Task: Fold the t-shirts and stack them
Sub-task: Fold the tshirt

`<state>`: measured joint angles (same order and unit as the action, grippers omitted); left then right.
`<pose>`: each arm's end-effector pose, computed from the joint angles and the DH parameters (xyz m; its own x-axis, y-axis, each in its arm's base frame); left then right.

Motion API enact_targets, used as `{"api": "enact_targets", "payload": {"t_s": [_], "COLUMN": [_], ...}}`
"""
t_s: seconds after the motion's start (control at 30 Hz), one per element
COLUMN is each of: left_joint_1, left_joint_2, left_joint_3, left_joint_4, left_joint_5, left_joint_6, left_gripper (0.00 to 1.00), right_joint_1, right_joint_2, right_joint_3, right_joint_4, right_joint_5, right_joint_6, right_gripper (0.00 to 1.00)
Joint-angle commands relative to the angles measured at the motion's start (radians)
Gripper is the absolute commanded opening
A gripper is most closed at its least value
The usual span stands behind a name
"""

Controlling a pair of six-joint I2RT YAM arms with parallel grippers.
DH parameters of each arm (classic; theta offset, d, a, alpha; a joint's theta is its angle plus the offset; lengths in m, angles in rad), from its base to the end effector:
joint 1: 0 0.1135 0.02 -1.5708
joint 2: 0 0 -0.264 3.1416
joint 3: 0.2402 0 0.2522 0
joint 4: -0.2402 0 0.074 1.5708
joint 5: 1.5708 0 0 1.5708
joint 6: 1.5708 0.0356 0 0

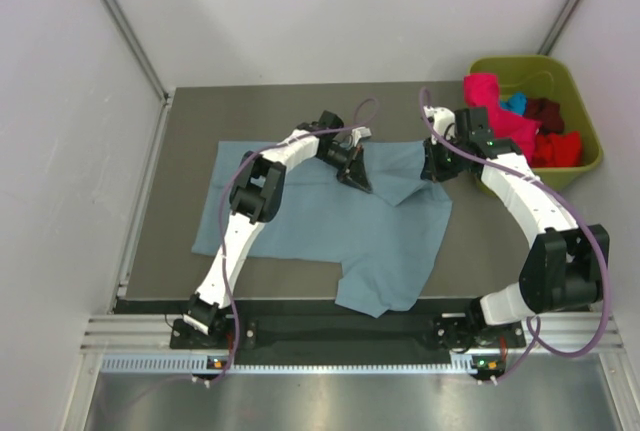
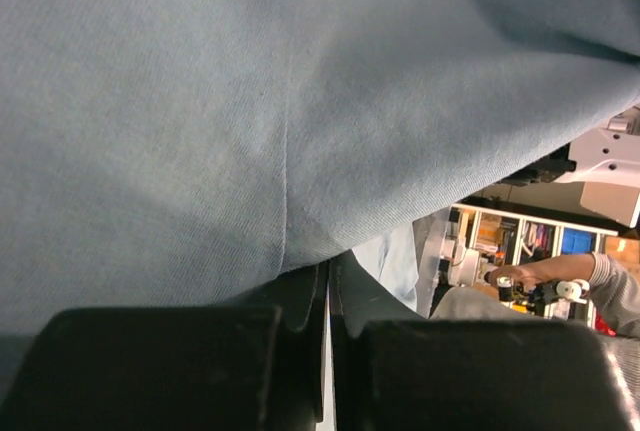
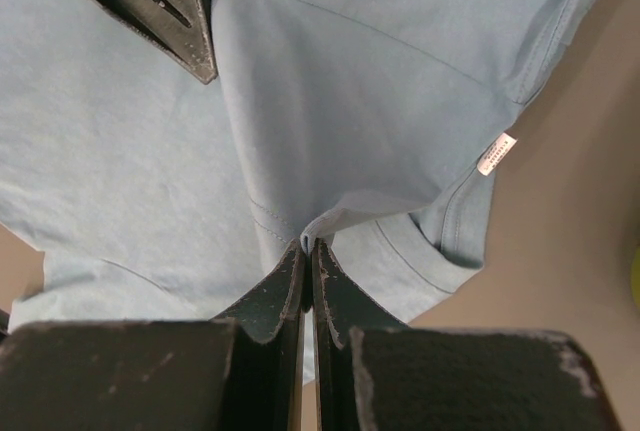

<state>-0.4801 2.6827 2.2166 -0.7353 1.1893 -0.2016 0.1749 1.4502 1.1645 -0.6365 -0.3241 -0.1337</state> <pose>0.4584 -0.2759 0.0926 -0.9043 0.3869 -0.1804 0.2940 0.2581 -0.9203 0.2986 0.0643 0.2782 -0.7305 -0.2574 -0.6325 -0.4558 0.8735 0.1710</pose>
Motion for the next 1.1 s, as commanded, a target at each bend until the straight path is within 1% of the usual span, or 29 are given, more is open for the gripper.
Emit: {"api": "enact_targets", "payload": {"t_s": [0.0, 0.13, 0.27, 0.4, 0.47, 0.5, 0.53, 0.57, 0.6, 0.63, 0.67, 0.7, 0.73, 0.77, 0.8, 0.83, 0.87, 0.97, 1.0, 1.07], "left_joint_1": [-0.009, -0.006, 0.000, 0.003, -0.002, -0.003, -0.008, -0.014, -0.018, -0.031, -0.038, -0.048, -0.064, -0.074, -0.092, -0.104, -0.117, -0.159, -0.181, -0.195], "left_joint_2": [0.003, -0.023, -0.084, -0.136, -0.174, -0.191, -0.211, -0.265, -0.294, -0.328, -0.392, -0.427, -0.493, -0.526, -0.555, -0.598, -0.613, -0.647, -0.647, -0.630], "left_joint_3": [0.028, 0.023, 0.029, -0.004, -0.024, -0.061, -0.087, -0.115, -0.182, -0.220, -0.260, -0.349, -0.400, -0.452, -0.547, -0.589, -0.660, -0.744, -0.752, -0.752], "left_joint_4": [0.043, 0.013, -0.025, 0.008, 0.013, 0.013, 0.014, 0.014, 0.022, 0.031, 0.045, 0.062, 0.083, 0.141, 0.161, 0.183, 0.238, 0.321, 0.382, 0.448], "left_joint_5": [0.035, 0.033, -0.009, -0.037, -0.072, -0.082, -0.104, -0.135, -0.210, -0.249, -0.301, -0.350, -0.449, -0.494, -0.529, -0.612, -0.653, -0.763, -0.783, -0.827], "left_joint_6": [0.004, 0.025, 0.077, 0.083, 0.093, 0.106, 0.125, 0.174, 0.192, 0.271, 0.306, 0.336, 0.390, 0.410, 0.431, 0.473, 0.487, 0.516, 0.518, 0.493], "left_gripper": [0.00, 0.00, 0.00, 0.00, 0.21, 0.28, 0.30, 0.30, 0.31, 0.31, 0.31, 0.32, 0.31, 0.32, 0.31, 0.31, 0.31, 0.30, 0.31, 0.31], "right_joint_1": [0.012, 0.012, 0.011, 0.012, 0.012, 0.011, 0.012, 0.012, 0.011, 0.011, 0.011, 0.011, 0.011, 0.011, 0.012, 0.012, 0.011, 0.014, 0.012, 0.011], "right_joint_2": [-0.027, -0.027, -0.027, -0.021, -0.017, -0.014, -0.011, -0.010, -0.008, -0.007, -0.007, -0.007, -0.004, -0.002, -0.001, 0.004, 0.006, 0.012, 0.013, 0.018], "right_joint_3": [0.015, 0.015, 0.011, 0.011, 0.017, 0.018, 0.024, 0.027, 0.029, 0.031, 0.032, 0.031, 0.032, 0.034, 0.034, 0.035, 0.037, 0.050, 0.058, 0.064], "right_joint_4": [0.026, 0.034, 0.044, 0.047, 0.049, 0.046, 0.047, 0.046, 0.046, 0.049, 0.049, 0.052, 0.052, 0.054, 0.055, 0.058, 0.057, 0.052, 0.051, 0.046], "right_joint_5": [0.003, 0.002, 0.002, 0.000, -0.001, 0.000, -0.001, 0.000, 0.000, 0.002, 0.003, 0.005, 0.003, 0.003, 0.003, 0.005, 0.007, 0.011, 0.013, 0.017], "right_joint_6": [0.011, 0.013, 0.017, 0.016, 0.014, 0.014, 0.013, 0.013, 0.011, 0.011, 0.009, 0.009, 0.009, 0.008, 0.006, 0.005, 0.002, -0.012, -0.015, -0.023], "right_gripper": [0.00, 0.00, 0.00, 0.00, 0.00, 0.00, 0.00, 0.00, 0.00, 0.00, 0.00, 0.00, 0.00, 0.00, 0.00, 0.00, 0.00, 0.00, 0.00, 0.00]}}
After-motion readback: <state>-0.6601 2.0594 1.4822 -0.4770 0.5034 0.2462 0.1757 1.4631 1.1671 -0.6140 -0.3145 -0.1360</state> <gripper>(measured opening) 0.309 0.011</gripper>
